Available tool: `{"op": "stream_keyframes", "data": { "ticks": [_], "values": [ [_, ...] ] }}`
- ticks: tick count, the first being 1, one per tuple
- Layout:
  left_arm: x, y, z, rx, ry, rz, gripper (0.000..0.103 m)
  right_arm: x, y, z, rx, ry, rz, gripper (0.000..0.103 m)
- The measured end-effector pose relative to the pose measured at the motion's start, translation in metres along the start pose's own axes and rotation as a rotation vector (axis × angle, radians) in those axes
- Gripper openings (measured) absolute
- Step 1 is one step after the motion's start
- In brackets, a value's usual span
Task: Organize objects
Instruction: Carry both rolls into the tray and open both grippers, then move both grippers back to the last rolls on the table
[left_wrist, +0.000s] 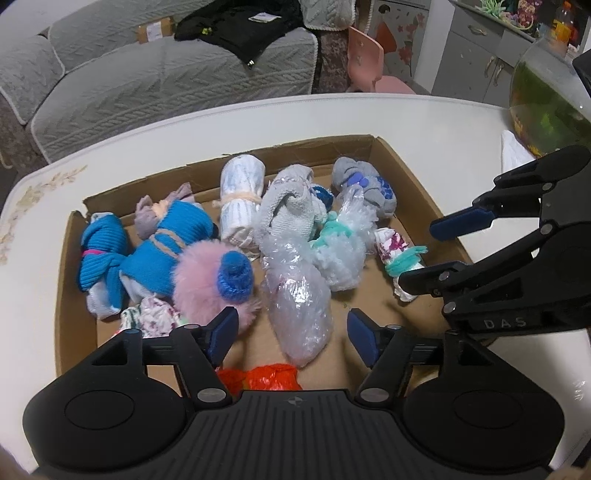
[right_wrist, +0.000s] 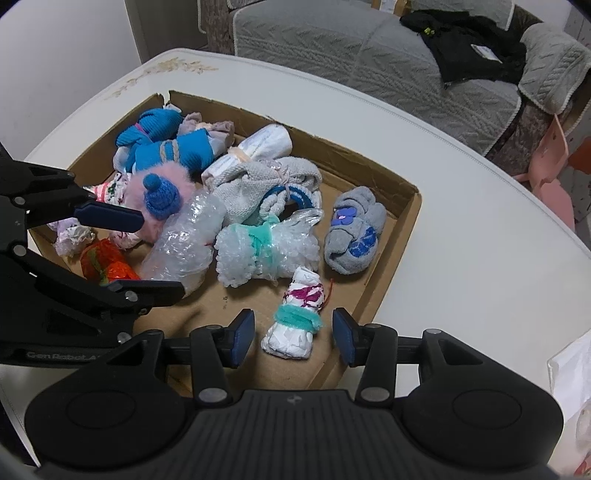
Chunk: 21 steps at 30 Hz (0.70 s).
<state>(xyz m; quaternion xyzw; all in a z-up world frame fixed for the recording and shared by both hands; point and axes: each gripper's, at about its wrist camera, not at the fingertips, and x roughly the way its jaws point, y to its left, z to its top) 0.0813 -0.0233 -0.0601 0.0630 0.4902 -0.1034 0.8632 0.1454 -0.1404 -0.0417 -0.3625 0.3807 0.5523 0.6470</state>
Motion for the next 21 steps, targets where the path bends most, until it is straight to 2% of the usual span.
{"op": "stream_keyframes", "data": {
  "ticks": [6,8,15,18,21],
  "values": [
    [-0.036,-0.002,-0.014,0.006,-0.034,0.025,0.086,-0.026,0.005,-0.005,-0.007,-0.044,-0.012,0.052],
    [-0.048,-0.004,-0.024,-0.005,-0.032,0.019,0.087,-0.036,0.005,-0.009,0.001,-0.058,0.000,0.053],
    [-0.086,-0.031,-0.090,-0.011,-0.002,-0.024,0.090,-0.064,0.021,-0.040,0.015,-0.053,0.079,0.056],
    [-0.091,-0.048,-0.122,-0.011,0.005,-0.035,0.090,-0.068,0.040,-0.053,0.002,-0.035,0.129,0.057],
    [-0.080,-0.068,-0.143,0.029,0.040,-0.060,0.090,-0.062,0.056,-0.061,0.016,0.000,0.175,0.058]
  ]
}}
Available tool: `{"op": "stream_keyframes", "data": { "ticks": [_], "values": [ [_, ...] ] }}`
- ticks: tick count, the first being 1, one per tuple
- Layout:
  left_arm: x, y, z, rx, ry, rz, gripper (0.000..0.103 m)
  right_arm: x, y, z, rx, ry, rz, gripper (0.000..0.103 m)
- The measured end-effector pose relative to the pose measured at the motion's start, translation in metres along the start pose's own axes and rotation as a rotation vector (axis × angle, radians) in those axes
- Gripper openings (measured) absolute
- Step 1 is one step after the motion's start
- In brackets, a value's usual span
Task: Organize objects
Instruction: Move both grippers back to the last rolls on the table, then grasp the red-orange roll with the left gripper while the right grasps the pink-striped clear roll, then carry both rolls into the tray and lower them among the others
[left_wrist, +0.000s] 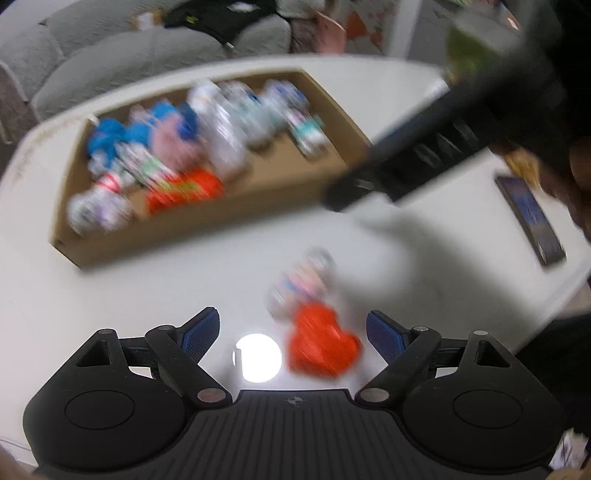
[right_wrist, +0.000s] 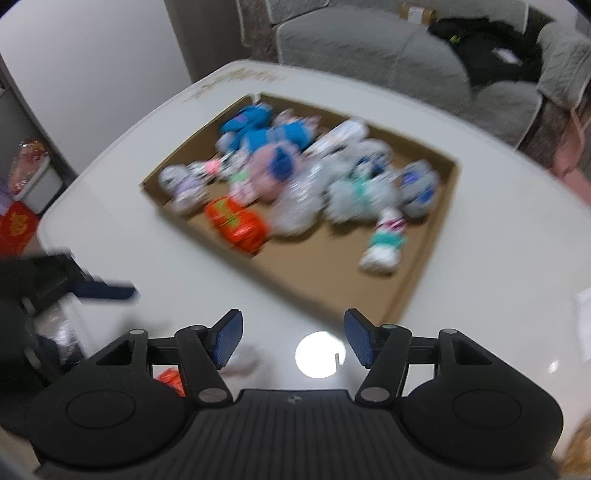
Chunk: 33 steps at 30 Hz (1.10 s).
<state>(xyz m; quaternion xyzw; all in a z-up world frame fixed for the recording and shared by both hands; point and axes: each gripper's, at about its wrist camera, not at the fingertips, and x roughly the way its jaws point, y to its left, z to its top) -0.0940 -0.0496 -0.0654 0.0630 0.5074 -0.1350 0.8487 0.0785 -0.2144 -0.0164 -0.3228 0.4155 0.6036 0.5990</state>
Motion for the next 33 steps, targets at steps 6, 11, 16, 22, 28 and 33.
{"op": "stream_keyframes", "data": {
  "ticks": [6,11,16,22,28,33],
  "values": [
    [0.015,-0.009,-0.012,0.052,-0.015,0.006,0.086,0.029,0.033,-0.017,-0.027,0.091,0.009,0.058],
    [0.020,0.002,-0.015,0.036,-0.012,-0.014,0.060,0.056,0.044,-0.014,-0.050,0.142,-0.008,0.058],
    [0.024,0.006,-0.020,0.041,-0.007,-0.026,0.050,0.065,0.044,-0.008,-0.041,0.148,-0.014,0.051],
    [0.020,0.009,-0.022,0.051,-0.002,-0.011,0.048,0.065,0.038,-0.008,-0.032,0.153,0.000,0.044],
    [0.014,0.016,-0.018,0.028,-0.014,-0.004,0.047,0.045,0.025,-0.009,0.004,0.106,0.003,0.043],
    [-0.006,0.023,0.000,0.020,-0.066,0.012,0.046,0.014,0.015,0.003,0.037,0.014,0.000,0.043]
  ]
}}
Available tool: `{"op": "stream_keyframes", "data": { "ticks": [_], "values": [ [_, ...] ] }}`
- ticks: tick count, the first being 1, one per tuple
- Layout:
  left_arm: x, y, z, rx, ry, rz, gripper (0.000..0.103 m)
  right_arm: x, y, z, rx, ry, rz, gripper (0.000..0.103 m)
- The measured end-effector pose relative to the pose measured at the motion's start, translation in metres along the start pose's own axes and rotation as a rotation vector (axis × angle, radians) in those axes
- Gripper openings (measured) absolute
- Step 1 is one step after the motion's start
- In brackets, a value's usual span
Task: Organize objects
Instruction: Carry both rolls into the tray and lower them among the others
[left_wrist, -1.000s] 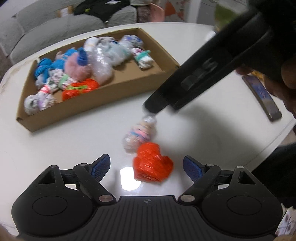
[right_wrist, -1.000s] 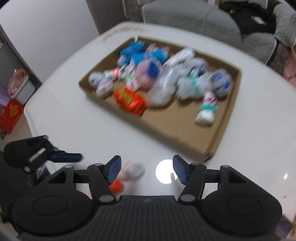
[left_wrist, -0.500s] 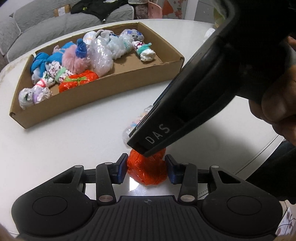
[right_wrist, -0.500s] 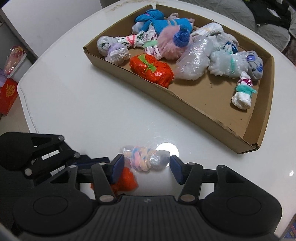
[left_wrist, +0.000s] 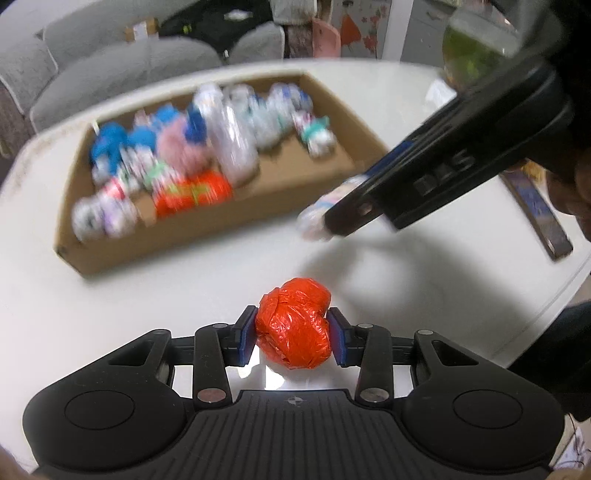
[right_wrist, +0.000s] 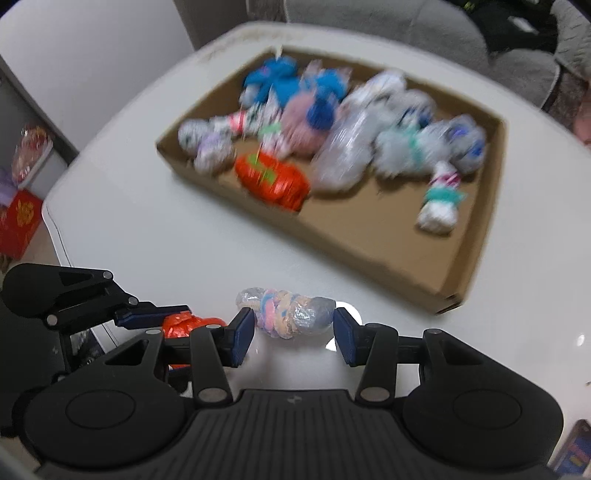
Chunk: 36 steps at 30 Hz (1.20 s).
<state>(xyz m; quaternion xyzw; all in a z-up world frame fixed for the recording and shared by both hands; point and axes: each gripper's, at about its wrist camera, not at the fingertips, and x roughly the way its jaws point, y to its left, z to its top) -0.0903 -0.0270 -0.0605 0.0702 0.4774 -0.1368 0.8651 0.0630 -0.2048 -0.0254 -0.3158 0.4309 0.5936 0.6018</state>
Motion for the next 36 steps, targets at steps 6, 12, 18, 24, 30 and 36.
{"op": "stream_keyframes", "data": {
  "ticks": [6,12,18,24,30,36],
  "values": [
    [-0.019,0.027,0.064,-0.068,-0.110,0.006,0.046,-0.055,-0.030,0.018,0.048,-0.219,-0.062,0.043],
    [-0.013,0.043,0.122,-0.087,-0.175,0.018,0.046,-0.054,-0.051,0.036,0.050,-0.317,-0.134,0.043],
    [0.029,0.045,0.136,-0.076,-0.120,-0.022,0.046,-0.029,-0.053,0.042,-0.019,-0.273,-0.141,0.043],
    [0.066,0.036,0.119,-0.046,-0.048,-0.083,0.046,-0.009,-0.061,0.037,-0.032,-0.183,-0.150,0.043],
    [0.092,0.035,0.110,-0.012,0.013,-0.122,0.046,0.009,-0.058,0.030,-0.060,-0.108,-0.152,0.043],
    [0.104,0.045,0.106,-0.006,0.051,-0.093,0.046,0.024,-0.052,0.031,-0.088,-0.072,-0.144,0.043]
  ]
}}
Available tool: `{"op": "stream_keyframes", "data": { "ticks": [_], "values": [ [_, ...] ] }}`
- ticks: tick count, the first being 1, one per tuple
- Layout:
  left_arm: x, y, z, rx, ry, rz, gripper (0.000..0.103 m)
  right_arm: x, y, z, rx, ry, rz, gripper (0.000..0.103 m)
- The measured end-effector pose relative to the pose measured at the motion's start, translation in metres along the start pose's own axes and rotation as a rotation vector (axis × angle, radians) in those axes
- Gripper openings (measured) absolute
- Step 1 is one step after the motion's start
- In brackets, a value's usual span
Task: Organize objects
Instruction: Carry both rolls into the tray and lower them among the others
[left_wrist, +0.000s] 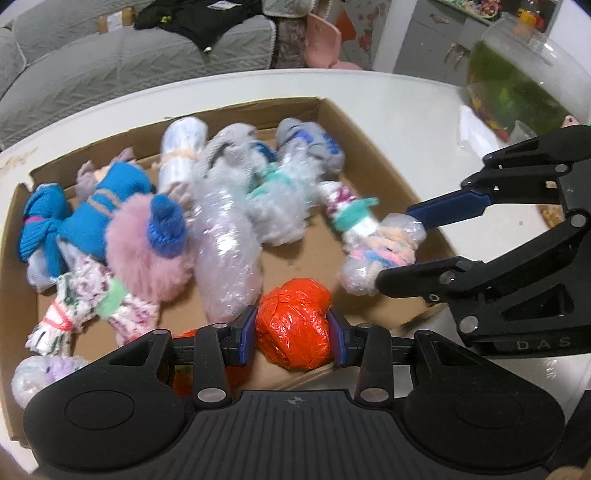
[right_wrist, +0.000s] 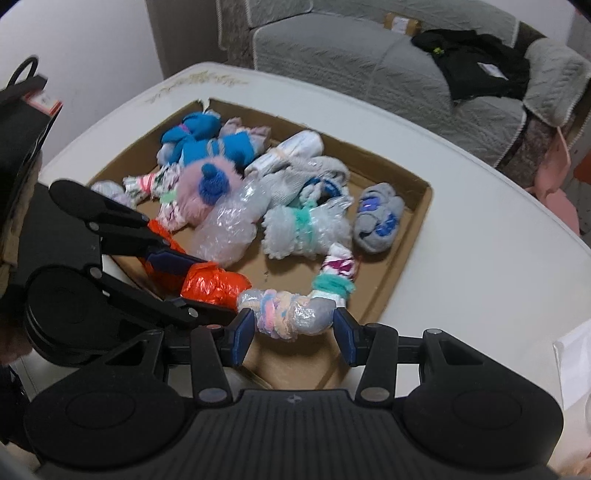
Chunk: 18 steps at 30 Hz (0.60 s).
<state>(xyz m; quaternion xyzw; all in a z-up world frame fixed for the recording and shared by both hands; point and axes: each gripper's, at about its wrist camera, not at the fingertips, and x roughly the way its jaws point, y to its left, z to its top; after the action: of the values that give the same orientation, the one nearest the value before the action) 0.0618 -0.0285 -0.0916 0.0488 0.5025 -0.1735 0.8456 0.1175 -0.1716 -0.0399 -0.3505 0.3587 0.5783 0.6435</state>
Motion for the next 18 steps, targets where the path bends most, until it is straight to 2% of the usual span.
{"op": "stream_keyframes", "data": {
  "ticks": [7,14,18],
  "values": [
    [-0.005,0.013,-0.002,-0.017,-0.004,0.065,0.046,0.010,0.010,0.004,0.002,0.024,0.016,0.043],
    [-0.006,0.015,-0.001,-0.060,-0.013,0.084,0.047,0.022,0.009,0.003,0.060,0.055,0.022,0.044],
    [-0.004,0.015,-0.001,-0.061,-0.016,0.086,0.047,0.025,0.010,0.002,0.052,0.063,0.017,0.044]
  ]
}}
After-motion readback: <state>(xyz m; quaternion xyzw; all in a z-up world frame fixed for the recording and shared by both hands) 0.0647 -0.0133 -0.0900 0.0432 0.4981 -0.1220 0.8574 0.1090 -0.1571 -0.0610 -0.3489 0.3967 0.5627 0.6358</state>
